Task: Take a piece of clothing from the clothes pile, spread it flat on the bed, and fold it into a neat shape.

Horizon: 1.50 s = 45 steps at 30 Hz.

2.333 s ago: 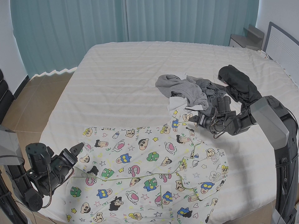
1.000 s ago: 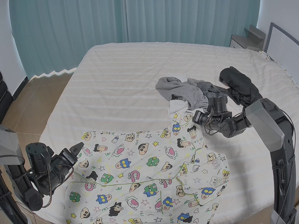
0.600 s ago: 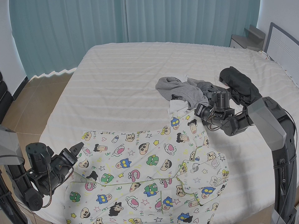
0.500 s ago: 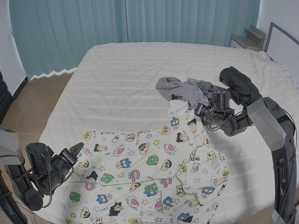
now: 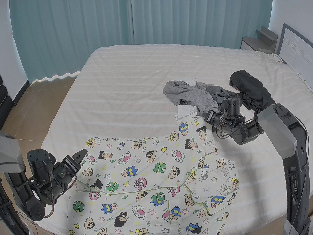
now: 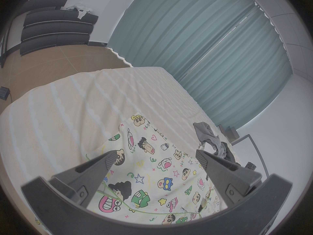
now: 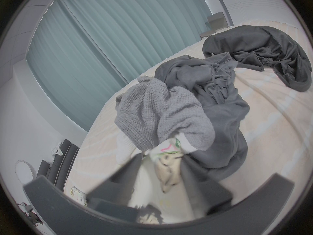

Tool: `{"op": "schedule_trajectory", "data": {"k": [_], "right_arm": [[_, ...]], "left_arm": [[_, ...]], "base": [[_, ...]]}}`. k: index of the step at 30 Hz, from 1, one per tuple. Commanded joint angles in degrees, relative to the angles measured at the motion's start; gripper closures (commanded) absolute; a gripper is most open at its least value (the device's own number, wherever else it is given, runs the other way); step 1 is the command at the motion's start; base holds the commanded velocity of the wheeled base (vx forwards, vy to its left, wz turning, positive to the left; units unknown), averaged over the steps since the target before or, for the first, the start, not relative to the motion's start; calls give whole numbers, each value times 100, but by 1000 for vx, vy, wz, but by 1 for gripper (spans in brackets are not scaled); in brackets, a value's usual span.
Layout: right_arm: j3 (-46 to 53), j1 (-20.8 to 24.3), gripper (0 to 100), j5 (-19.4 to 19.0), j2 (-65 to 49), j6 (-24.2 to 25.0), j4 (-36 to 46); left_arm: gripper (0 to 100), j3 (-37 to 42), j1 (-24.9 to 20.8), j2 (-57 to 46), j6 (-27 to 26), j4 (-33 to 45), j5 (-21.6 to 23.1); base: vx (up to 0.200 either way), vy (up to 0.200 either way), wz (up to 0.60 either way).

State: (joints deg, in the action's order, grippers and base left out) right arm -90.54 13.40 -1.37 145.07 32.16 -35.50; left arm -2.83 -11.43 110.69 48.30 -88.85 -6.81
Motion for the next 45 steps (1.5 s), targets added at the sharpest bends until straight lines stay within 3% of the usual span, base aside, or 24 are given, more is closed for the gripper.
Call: {"op": "schedule_trajectory", "data": {"k": [1, 10, 15, 23, 30, 36, 45], "right_arm": [[318, -74, 0, -13, -233, 1, -1], [1926, -311, 0, -215, -1209, 18, -80], [3772, -329, 0, -707, -2255, 36, -458], [5943, -180, 0, -795, -3353, 36, -1302], [7015, -48, 0, -804, -3714, 54, -1811], [7569, 339, 0, -760, -3705, 739, -2576], [8131, 734, 0, -663, -3661, 897, -2892]], "left_arm": [[0, 28, 1, 5, -5, -1, 31], [0, 72, -25, -12, 4, -1, 22], [0, 169, -131, -39, -5, -1, 5], [0, 239, -236, -39, 30, 8, 5], [0, 239, -245, 23, 189, 25, 5], [0, 239, -236, 67, 356, 51, 13], [0, 239, -236, 322, 277, 359, 40]], "base": [[0, 0, 0], [-22, 0, 0], [-200, 0, 0], [-200, 0, 0], [-200, 0, 0], [-200, 0, 0], [-67, 0, 0]]}}
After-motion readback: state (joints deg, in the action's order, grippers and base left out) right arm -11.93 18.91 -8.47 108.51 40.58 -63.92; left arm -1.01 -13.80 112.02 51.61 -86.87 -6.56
